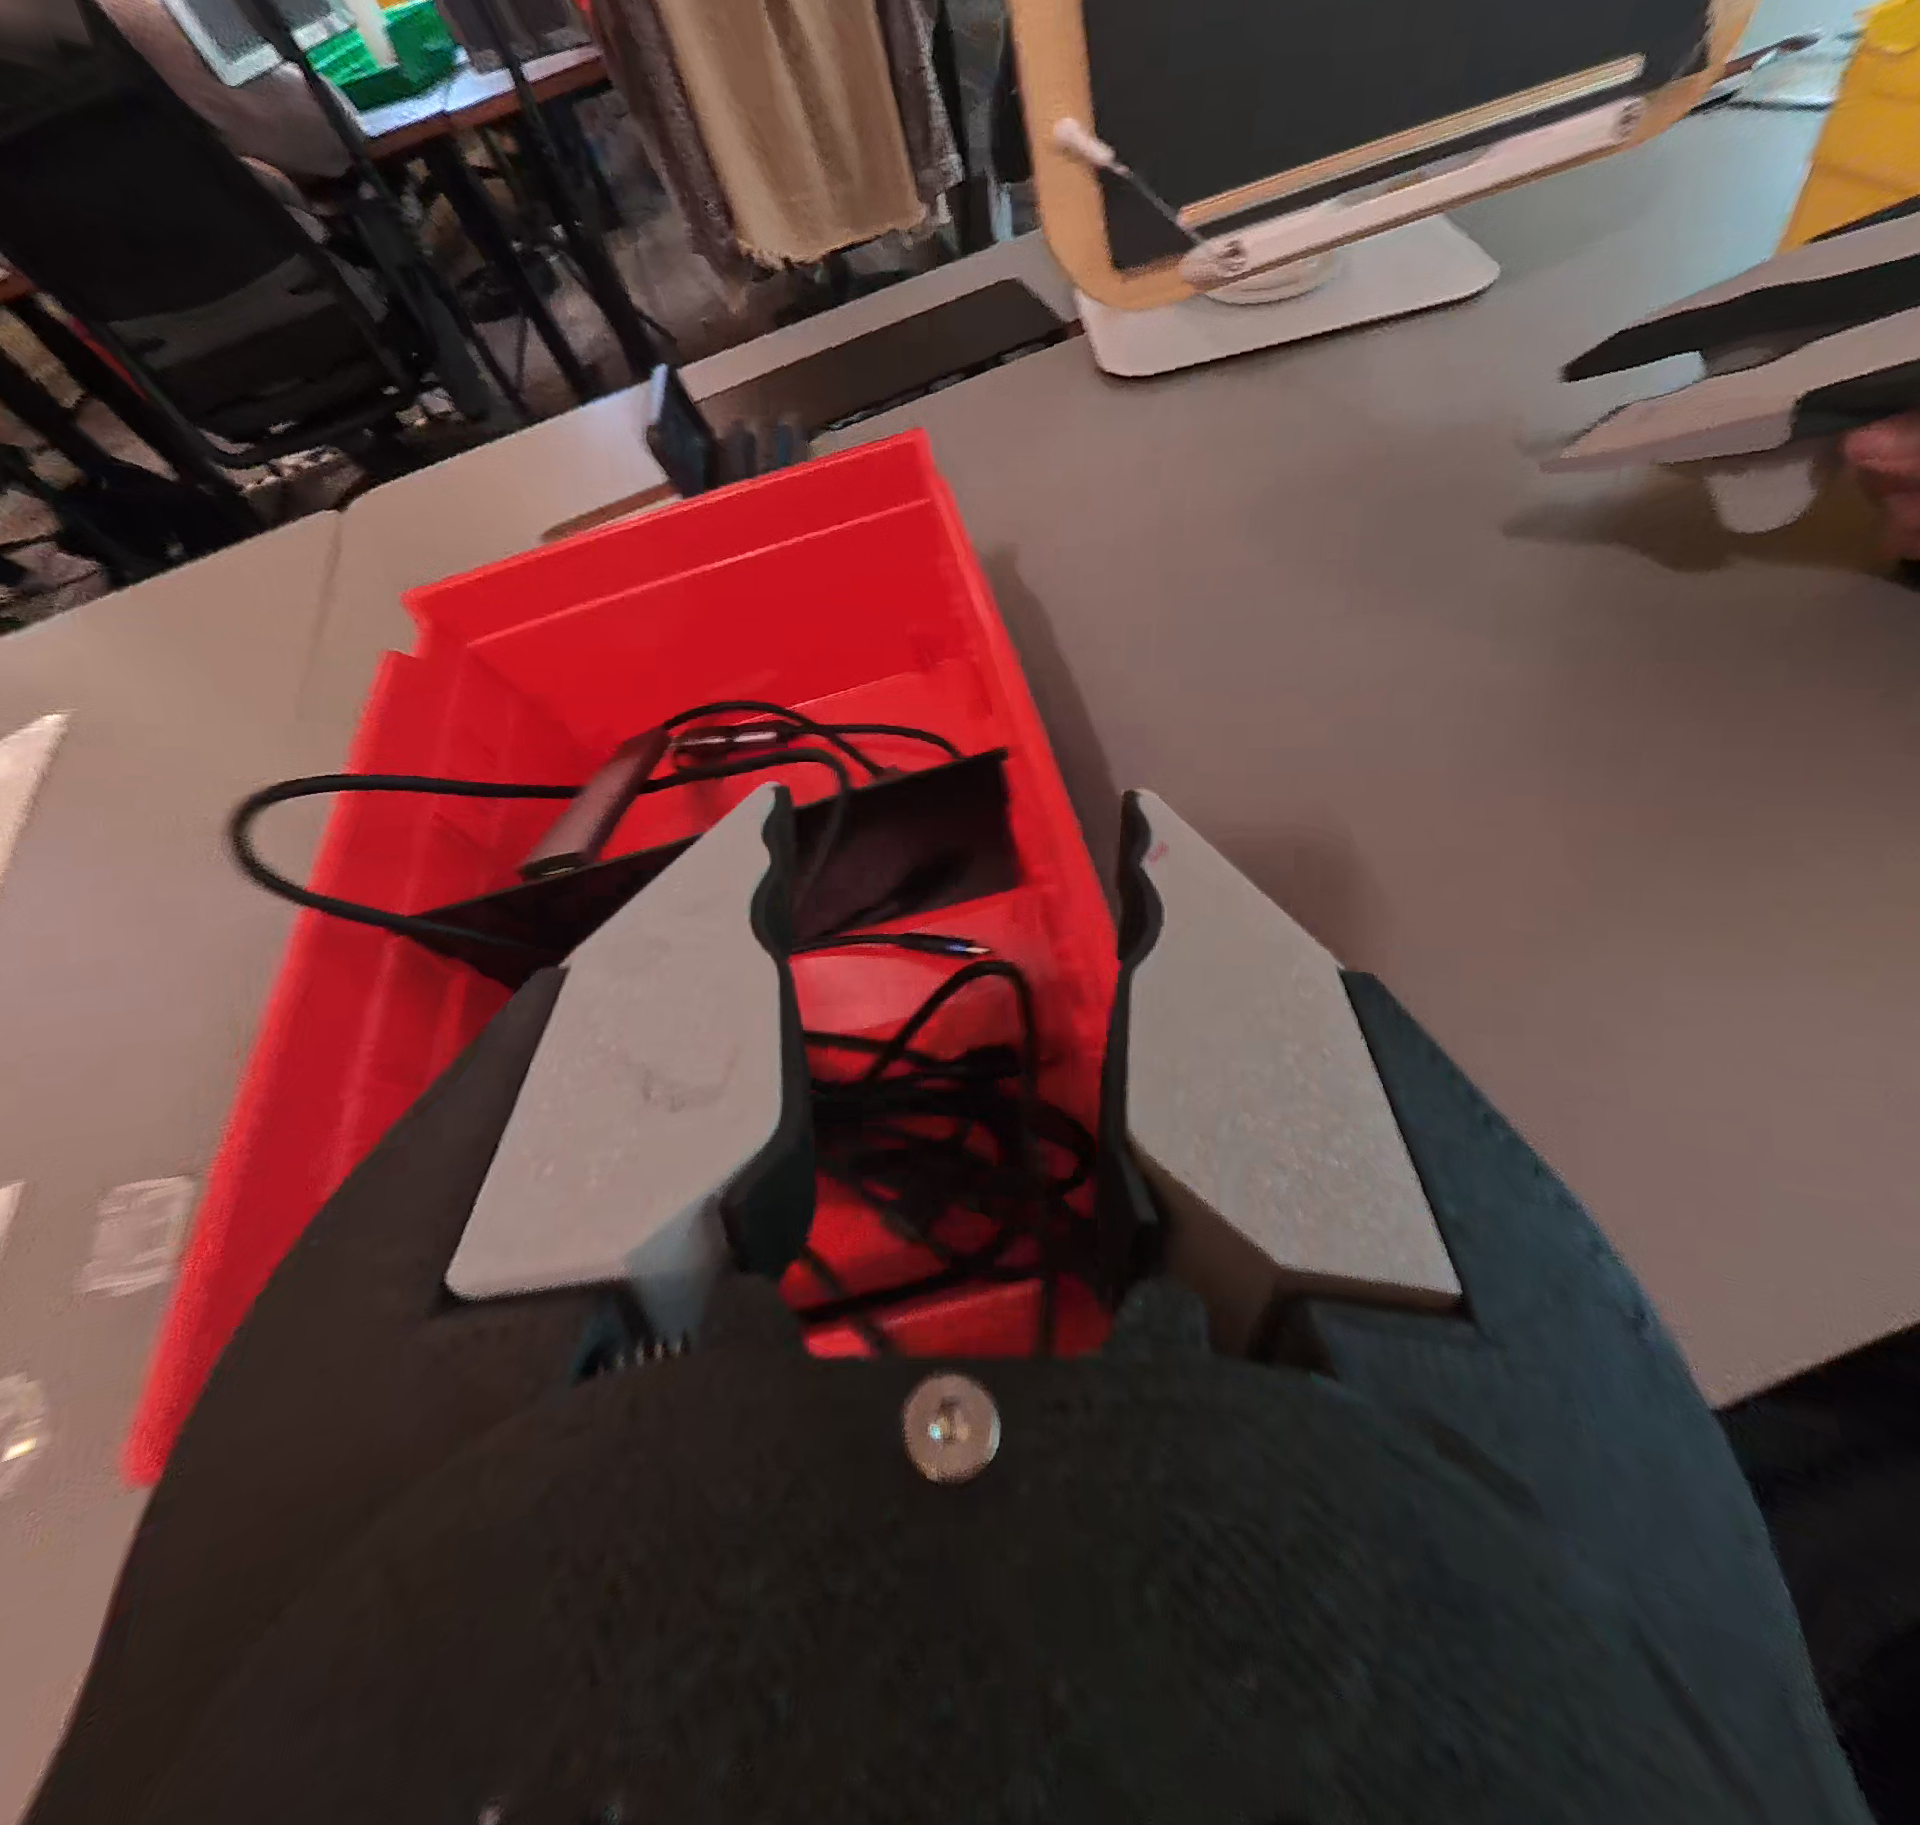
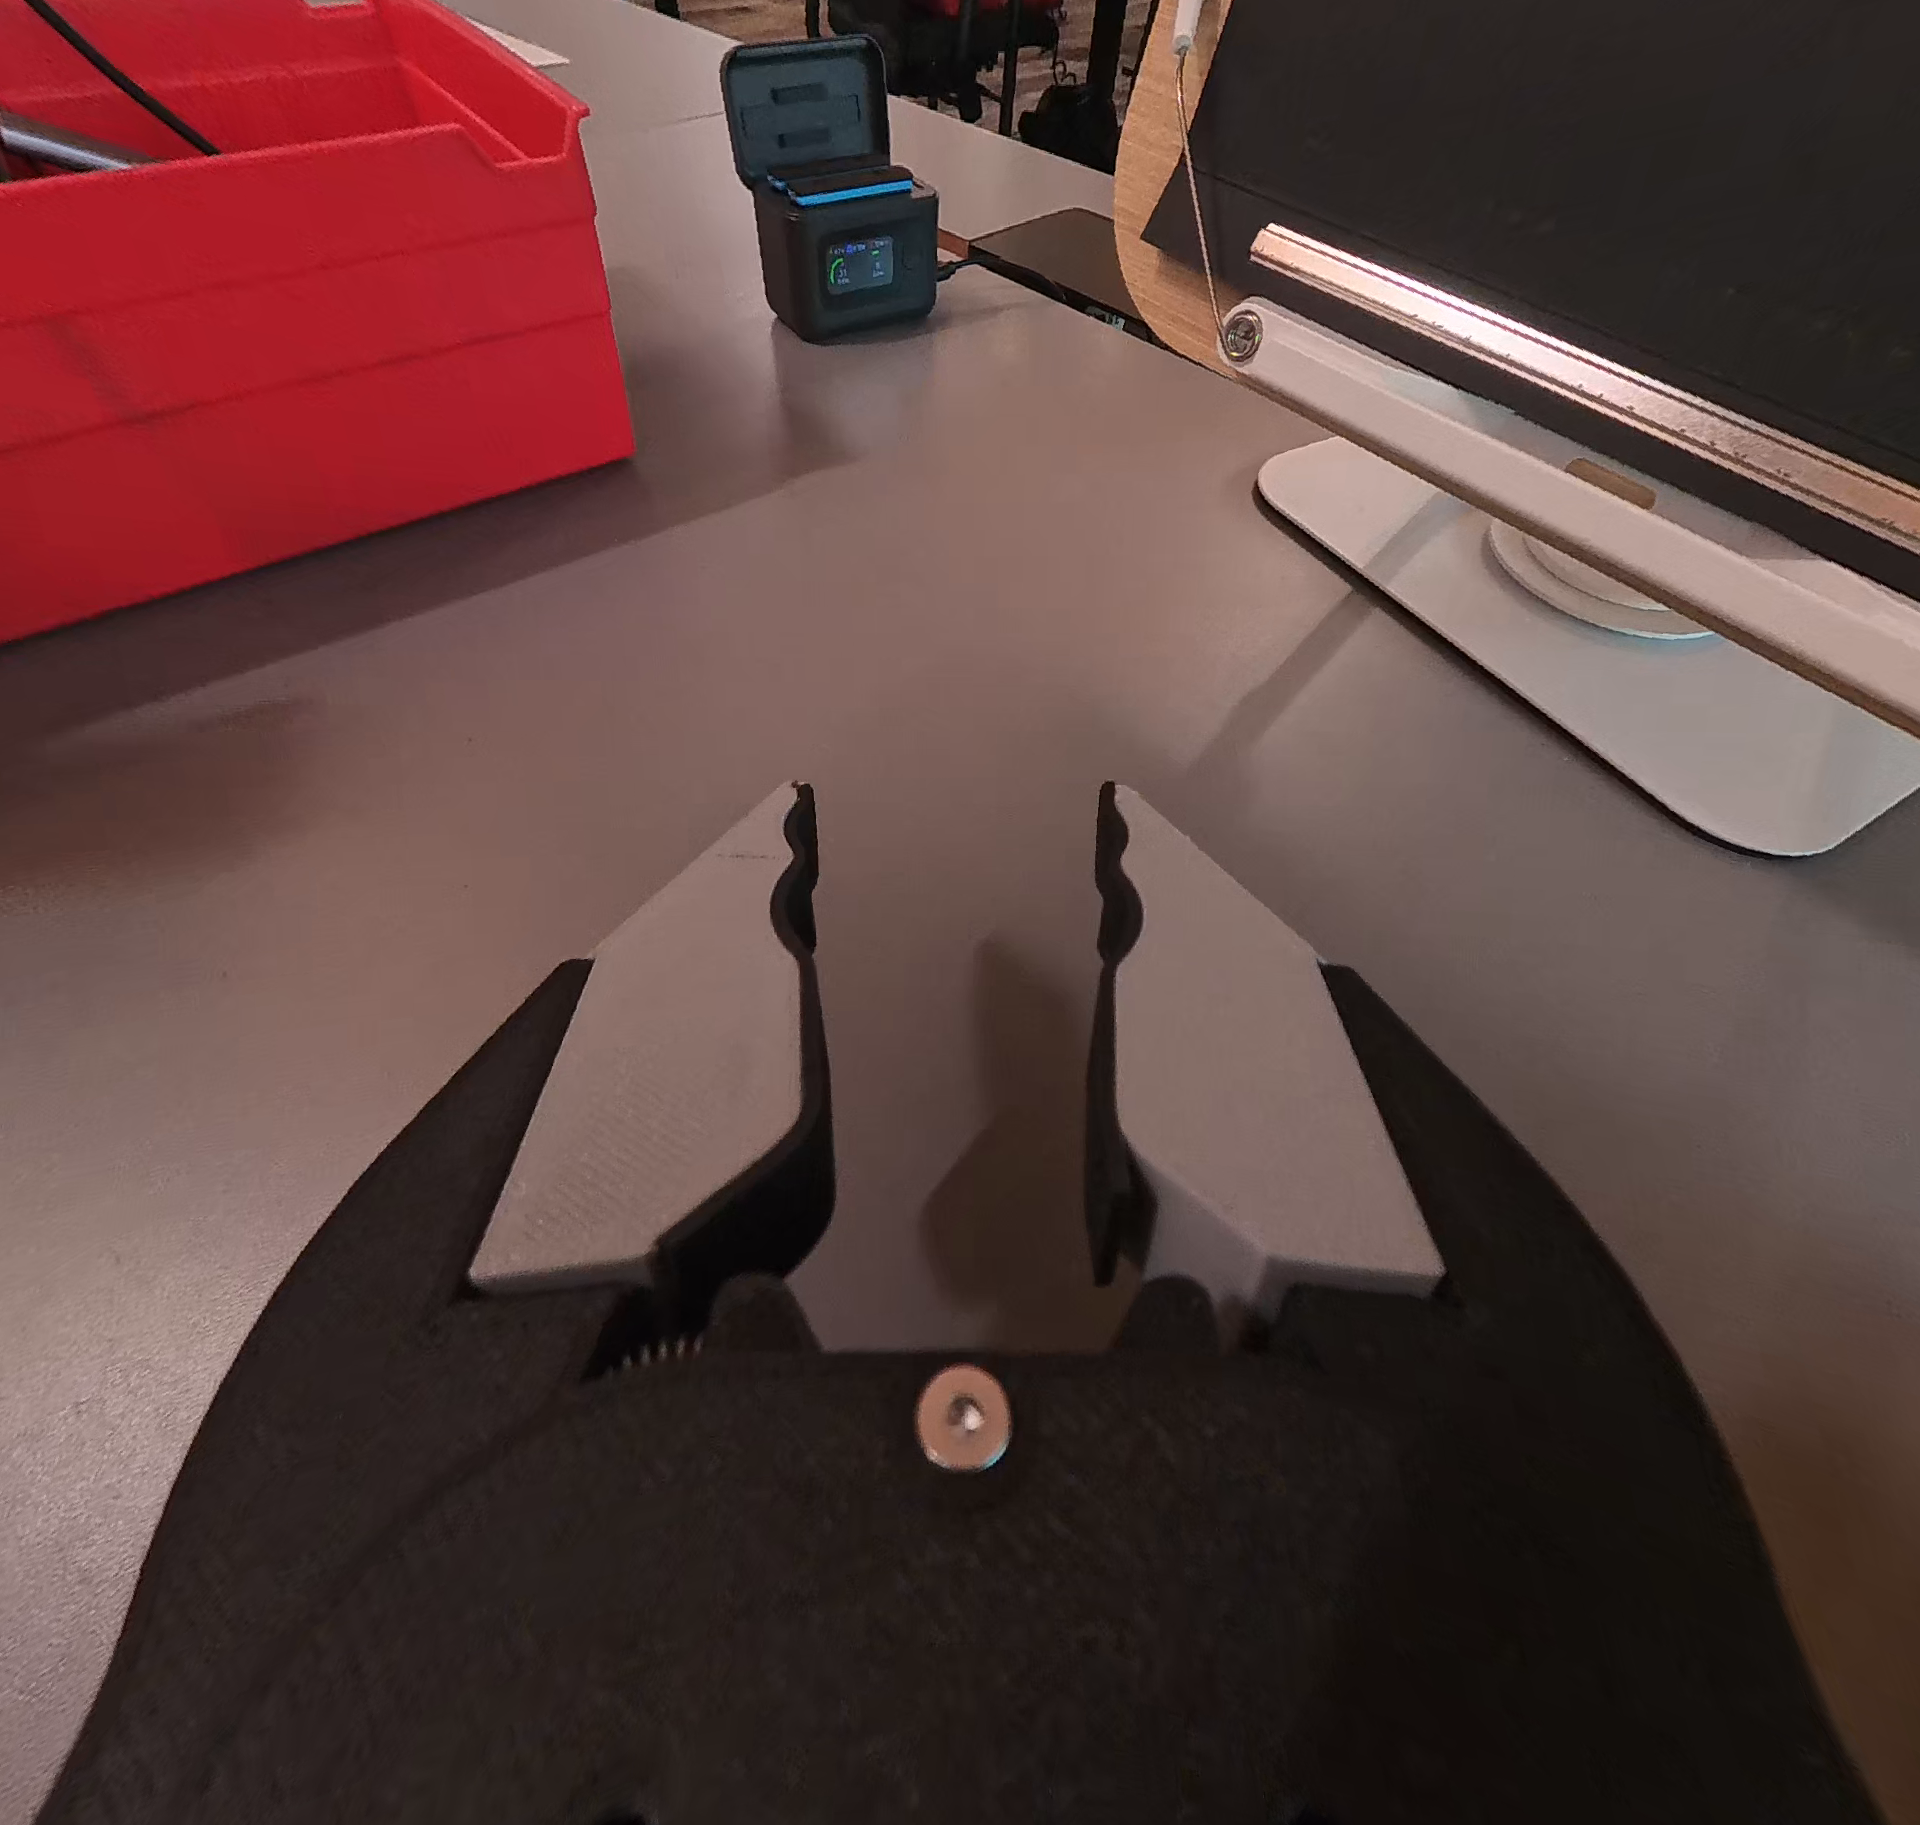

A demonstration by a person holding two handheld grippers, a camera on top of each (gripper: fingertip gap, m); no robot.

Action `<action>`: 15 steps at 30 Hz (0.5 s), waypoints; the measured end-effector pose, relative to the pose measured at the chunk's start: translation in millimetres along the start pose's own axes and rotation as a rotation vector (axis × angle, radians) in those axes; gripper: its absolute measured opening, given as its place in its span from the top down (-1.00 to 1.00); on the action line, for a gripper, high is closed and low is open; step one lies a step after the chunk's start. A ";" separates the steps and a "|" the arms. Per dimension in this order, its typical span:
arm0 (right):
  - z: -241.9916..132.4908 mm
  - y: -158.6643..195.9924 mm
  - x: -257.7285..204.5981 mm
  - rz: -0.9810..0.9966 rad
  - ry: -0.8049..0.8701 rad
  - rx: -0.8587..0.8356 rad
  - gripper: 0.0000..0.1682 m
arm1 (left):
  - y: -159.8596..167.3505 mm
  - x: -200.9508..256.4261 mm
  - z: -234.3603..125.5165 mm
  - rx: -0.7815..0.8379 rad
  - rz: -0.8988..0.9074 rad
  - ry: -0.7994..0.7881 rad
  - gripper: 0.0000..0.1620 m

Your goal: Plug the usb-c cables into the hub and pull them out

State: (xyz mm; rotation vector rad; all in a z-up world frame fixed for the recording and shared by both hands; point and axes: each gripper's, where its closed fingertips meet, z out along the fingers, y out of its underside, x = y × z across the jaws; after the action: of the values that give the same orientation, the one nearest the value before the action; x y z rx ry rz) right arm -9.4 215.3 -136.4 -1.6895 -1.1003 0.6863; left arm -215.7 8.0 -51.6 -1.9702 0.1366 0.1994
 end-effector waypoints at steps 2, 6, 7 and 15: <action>-0.1 0.1 -0.4 0.003 -0.003 0.000 0.40 | 1.5 -18.1 0.7 -0.046 0.009 -0.011 0.24; -1.6 -2.5 -0.7 0.003 -0.004 0.009 0.41 | 23.3 -35.9 16.4 -0.204 0.005 0.078 0.25; -2.2 -3.6 -0.8 0.003 -0.004 0.013 0.41 | 30.0 -40.6 21.2 -0.245 0.006 0.081 0.28; -3.6 -6.6 -6.3 -0.016 -0.020 0.020 0.43 | 91.1 -48.3 59.3 -0.547 0.099 0.125 0.93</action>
State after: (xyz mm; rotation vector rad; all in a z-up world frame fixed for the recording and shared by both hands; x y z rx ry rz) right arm -11.5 208.9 -129.3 -1.6584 -1.1162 0.7035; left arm -284.6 26.6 -146.7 -2.5247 0.2853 0.1911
